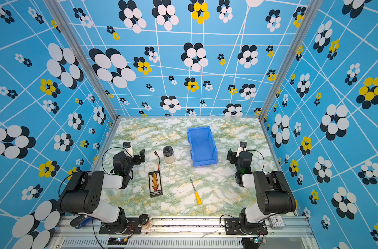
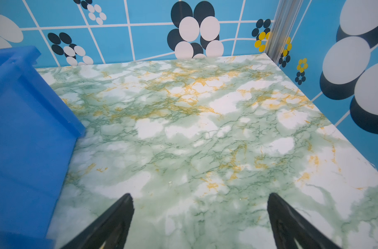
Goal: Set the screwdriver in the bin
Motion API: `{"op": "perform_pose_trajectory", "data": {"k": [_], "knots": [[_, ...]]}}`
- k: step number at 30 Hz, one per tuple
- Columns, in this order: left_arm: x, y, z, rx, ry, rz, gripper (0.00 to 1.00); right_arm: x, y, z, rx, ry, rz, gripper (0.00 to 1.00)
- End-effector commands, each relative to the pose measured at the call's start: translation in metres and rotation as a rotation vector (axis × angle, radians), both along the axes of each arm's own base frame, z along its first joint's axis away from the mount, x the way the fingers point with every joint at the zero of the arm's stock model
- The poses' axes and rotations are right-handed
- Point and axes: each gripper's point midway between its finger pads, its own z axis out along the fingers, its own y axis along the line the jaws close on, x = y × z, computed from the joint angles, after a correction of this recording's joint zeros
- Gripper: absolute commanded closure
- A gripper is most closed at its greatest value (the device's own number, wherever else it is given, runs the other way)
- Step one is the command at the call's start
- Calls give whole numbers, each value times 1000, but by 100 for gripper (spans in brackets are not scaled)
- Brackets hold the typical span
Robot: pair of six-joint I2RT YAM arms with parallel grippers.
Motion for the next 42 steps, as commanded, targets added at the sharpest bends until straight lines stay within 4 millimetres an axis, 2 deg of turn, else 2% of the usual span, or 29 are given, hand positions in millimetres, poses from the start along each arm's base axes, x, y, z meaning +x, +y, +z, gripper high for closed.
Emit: {"op": "perform_pose_trajectory", "data": {"k": [1, 7, 11, 18, 21, 28, 33, 36, 42], "knots": [[-1, -8, 2, 12, -17, -46, 1, 5, 0, 5, -1, -11, 8, 1], [-4, -20, 2, 15, -29, -121, 1, 5, 0, 5, 1, -12, 8, 1], [-4, -37, 2, 16, -13, -231, 1, 5, 0, 4, 0, -10, 8, 1], [-3, -31, 3, 4, -15, -206, 1, 6, -1, 5, 1, -10, 5, 1], [-9, -36, 11, 9, -36, -237, 1, 5, -1, 6, 2, -14, 4, 1], [-13, -35, 34, -5, -47, -238, 1, 5, -19, 27, 2, 35, -109, 1], [-5, -37, 28, -7, 73, -258, 1, -8, -35, 45, 3, 46, -219, 2], [-4, -41, 30, -6, 132, -289, 1, -24, -39, 56, 63, 81, -274, 2], [-3, -49, 43, -17, 294, -351, 1, -60, -23, 70, 230, 201, -278, 1]]}}
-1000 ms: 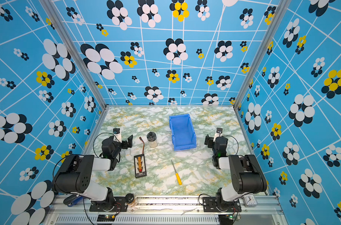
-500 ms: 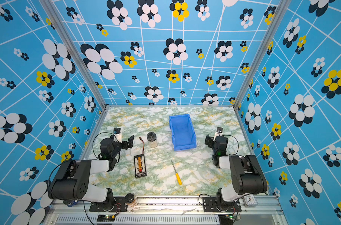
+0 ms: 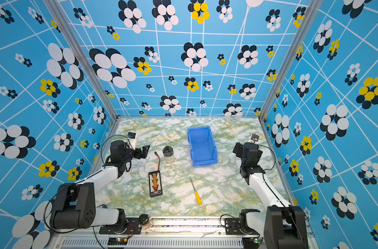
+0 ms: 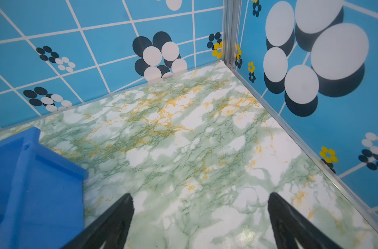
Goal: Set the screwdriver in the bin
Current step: 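Reach the right gripper down over the yellow-handled screwdriver while the left arm lifts slightly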
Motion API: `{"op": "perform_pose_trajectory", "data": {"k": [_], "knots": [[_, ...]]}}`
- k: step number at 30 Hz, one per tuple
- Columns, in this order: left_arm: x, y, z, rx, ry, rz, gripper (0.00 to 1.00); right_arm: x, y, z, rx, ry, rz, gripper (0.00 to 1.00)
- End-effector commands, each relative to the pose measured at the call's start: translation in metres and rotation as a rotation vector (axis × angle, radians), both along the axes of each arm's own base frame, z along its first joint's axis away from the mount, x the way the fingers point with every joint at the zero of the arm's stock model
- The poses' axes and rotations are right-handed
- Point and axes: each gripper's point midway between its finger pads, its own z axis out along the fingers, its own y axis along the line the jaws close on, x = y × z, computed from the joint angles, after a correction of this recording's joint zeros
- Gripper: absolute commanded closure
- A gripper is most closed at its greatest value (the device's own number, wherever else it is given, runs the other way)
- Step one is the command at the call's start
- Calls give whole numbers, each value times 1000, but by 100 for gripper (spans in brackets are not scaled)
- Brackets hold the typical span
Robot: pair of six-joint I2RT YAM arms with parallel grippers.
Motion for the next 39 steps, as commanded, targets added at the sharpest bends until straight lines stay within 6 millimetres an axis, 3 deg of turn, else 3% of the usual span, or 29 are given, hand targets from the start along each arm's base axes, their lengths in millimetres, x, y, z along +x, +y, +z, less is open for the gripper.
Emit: {"op": "perform_pose_trajectory", "data": {"k": [1, 5, 9, 14, 22, 25, 29, 34, 39], "knots": [[-17, -7, 1, 0, 146, -67, 1, -36, 11, -18, 138, 159, -23, 1], [-21, -10, 24, -13, 198, -80, 1, -59, 45, -16, 202, 241, 83, 1], [-27, -12, 47, -16, 245, -90, 1, -82, 103, -23, 275, 357, 279, 5], [-36, -13, 82, -14, 247, -101, 1, -126, 170, -45, 219, 563, 510, 8], [-33, -16, 106, -78, 219, -90, 1, -181, 249, -79, 129, 776, 775, 17], [-34, -23, 110, -99, 228, -124, 1, -199, 262, -94, 29, 853, 814, 22], [-25, -15, 111, -77, 237, -76, 1, -214, 281, -106, -5, 885, 853, 27], [-24, -17, 116, -79, 238, -92, 1, -219, 288, -126, 22, 910, 842, 36], [-25, -19, 116, -81, 243, -99, 1, -218, 289, -138, -8, 935, 804, 39]]}}
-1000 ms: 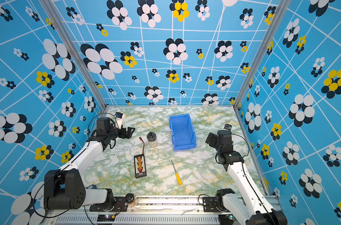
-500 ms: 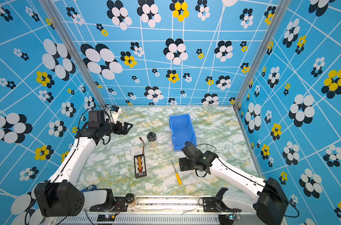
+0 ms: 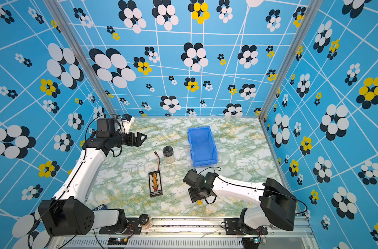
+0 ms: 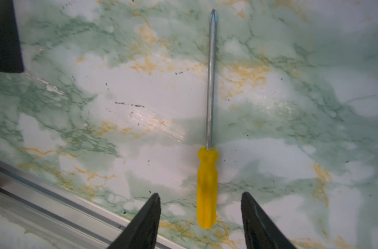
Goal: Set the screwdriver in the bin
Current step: 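Reach the right gripper down over the yellow-handled screwdriver while the left arm lifts slightly, then close the right gripper on the screwdriver's yellow handle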
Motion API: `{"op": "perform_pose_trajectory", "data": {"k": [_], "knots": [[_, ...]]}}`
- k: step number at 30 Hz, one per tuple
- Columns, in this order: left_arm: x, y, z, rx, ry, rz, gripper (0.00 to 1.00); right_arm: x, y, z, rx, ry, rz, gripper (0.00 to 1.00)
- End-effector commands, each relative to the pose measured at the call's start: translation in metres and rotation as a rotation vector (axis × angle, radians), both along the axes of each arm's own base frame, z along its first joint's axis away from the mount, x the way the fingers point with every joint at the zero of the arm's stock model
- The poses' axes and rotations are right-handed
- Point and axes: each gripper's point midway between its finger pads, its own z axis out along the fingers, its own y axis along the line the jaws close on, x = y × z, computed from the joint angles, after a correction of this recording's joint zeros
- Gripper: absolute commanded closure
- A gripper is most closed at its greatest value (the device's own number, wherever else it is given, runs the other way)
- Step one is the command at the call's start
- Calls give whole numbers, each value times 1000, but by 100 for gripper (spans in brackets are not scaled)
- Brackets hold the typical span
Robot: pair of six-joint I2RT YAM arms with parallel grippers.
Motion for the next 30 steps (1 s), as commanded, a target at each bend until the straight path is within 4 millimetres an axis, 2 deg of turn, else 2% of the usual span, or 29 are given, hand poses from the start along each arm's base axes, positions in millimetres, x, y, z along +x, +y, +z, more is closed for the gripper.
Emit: {"op": "perform_pose_trajectory", "data": {"k": [1, 14, 21, 27, 30], "knots": [[-1, -1, 3, -14, 16, -2, 1, -1, -3, -11, -41, 14, -29, 41], [-3, -9, -2, -31, 31, -40, 1, -5, -17, -30, -128, 21, -71, 52], [-2, -10, 3, -33, 13, -48, 1, -5, -25, -34, -177, 10, -80, 56], [-1, -12, 2, -51, 10, -45, 1, -4, -25, -33, -176, -1, -76, 57], [0, -14, 2, -70, 10, -50, 1, -4, -26, -34, -179, -1, -74, 62]]}}
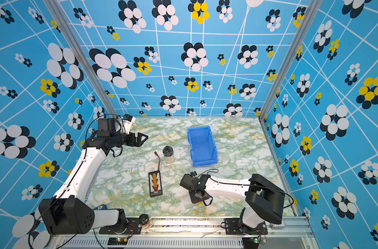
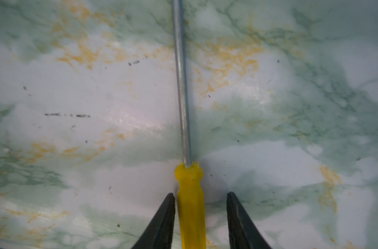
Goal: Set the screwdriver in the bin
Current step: 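Close the right gripper on the screwdriver's yellow handle, then lift the screwdriver with the right gripper and carry it over the blue bin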
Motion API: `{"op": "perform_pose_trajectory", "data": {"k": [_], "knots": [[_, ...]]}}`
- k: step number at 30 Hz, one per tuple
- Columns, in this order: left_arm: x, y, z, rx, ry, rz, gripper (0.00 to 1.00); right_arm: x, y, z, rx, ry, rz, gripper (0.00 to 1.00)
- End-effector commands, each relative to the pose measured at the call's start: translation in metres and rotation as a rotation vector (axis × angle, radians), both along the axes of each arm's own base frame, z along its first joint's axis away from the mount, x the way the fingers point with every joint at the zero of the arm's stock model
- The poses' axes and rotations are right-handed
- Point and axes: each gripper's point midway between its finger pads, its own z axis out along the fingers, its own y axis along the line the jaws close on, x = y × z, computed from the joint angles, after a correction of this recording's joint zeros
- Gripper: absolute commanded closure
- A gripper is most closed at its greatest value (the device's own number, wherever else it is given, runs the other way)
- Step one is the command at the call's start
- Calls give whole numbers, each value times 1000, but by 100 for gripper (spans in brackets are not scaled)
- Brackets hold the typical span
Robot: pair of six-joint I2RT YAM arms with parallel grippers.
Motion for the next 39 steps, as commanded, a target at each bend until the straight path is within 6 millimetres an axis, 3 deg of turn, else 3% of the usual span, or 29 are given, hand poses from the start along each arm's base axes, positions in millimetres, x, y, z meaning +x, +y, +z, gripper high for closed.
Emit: {"op": "perform_pose_trajectory", "data": {"k": [1, 7, 18, 30, 33, 39], "knots": [[1, -7, 2, -34, 3, -22, 1, -5, -17, -8, -68, 6, -9, 62], [-1, -5, 3, -7, -1, -26, 1, -7, -19, -10, -70, 8, -2, 76], [-3, -5, 9, -2, -24, -24, 1, -2, -15, 2, -42, -28, 34, 88], [-1, -6, 22, -16, -35, -20, 1, -16, -5, 62, 126, -29, 151, 91], [-4, -7, 22, -10, -42, -36, 1, -11, -11, 81, 107, -73, 162, 91], [-7, -5, 22, 11, -47, -35, 1, 3, -3, 124, 148, -159, 186, 92]]}}
